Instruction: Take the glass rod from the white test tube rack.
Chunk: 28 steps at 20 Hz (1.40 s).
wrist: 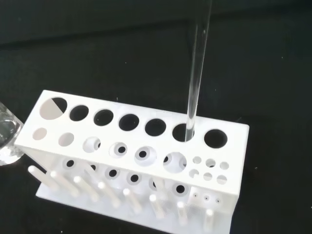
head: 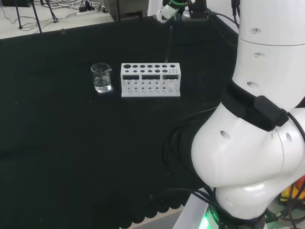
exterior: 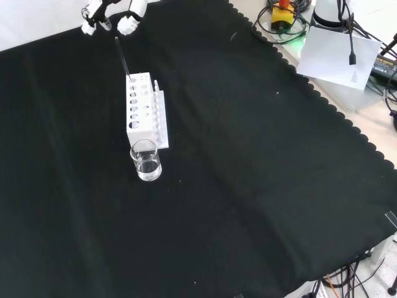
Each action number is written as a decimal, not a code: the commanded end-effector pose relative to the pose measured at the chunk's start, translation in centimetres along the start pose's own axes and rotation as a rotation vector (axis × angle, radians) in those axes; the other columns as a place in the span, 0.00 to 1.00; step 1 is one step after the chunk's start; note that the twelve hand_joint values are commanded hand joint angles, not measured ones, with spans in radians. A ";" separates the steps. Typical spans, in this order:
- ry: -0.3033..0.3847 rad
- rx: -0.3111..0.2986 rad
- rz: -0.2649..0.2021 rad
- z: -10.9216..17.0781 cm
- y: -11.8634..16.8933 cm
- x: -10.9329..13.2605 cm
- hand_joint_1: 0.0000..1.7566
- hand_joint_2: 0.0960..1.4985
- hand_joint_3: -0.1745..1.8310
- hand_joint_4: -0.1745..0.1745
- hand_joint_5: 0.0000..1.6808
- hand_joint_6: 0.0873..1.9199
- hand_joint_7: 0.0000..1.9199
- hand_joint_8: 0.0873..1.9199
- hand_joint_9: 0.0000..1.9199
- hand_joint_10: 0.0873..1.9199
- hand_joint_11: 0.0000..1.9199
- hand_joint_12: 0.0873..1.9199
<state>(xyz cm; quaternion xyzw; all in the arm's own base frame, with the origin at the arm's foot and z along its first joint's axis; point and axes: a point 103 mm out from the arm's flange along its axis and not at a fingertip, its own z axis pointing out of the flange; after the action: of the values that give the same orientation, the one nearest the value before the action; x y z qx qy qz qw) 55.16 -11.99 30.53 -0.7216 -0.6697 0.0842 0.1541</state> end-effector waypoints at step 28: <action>-0.032 0.017 0.006 4.1 2.6 -1.0 0.47 0.59 0.40 0.00 0.23 0.37 0.48 0.44 0.74 0.43 0.68 0.57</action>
<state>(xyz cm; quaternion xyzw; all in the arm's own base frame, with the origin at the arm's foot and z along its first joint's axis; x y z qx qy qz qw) 56.25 -12.33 25.13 -0.7173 -0.6717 0.0973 0.1572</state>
